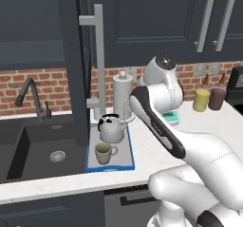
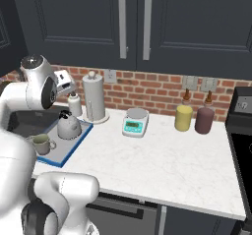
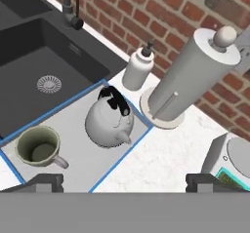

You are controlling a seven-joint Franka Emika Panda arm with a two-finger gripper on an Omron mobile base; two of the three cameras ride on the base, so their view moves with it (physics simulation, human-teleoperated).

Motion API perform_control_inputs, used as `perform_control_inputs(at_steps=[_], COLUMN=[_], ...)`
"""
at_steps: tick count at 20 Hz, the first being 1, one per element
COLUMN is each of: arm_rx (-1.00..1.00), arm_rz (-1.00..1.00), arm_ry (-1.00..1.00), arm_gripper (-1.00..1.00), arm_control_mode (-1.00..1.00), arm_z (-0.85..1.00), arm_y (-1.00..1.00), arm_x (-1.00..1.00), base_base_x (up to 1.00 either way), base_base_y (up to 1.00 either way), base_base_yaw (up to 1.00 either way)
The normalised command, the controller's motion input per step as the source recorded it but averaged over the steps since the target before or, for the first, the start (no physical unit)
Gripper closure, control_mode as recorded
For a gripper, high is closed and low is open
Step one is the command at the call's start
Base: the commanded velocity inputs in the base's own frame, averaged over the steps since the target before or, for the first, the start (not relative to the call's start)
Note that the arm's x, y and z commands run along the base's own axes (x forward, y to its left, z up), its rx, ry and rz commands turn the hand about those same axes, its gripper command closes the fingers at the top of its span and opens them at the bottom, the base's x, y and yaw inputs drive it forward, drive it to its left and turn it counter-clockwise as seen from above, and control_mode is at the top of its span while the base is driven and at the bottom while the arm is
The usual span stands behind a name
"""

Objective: Pick the kettle from the counter and place it on the tray. Then pick the mug from the cabinet and place it on the tray. Then close the cabinet doors.

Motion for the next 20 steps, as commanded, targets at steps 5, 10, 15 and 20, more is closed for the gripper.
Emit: perform_control_inputs(at_steps=[5,10,15,20], arm_rx=[0.13,0.10,0.01,0.00], arm_rz=[-0.06,-0.09,-0.14,-0.04], arm_ry=[-0.11,-0.08,-0.03,0.03], arm_gripper=[-1.00,-1.00,-1.00,-1.00], arm_control_mode=[-1.00,-1.00,-1.00,-1.00], arm_z=[0.36,0.43,0.21,-0.16], arm_y=[-0.41,-0.22,-0.05,-0.01], arm_x=[-0.76,-0.59,-0.35,-0.17], base_base_x=[0.00,0.00,0.00,0.00], base_base_y=[0.00,0.00,0.00,0.00], base_base_yaw=[0.00,0.00,0.00,0.00])
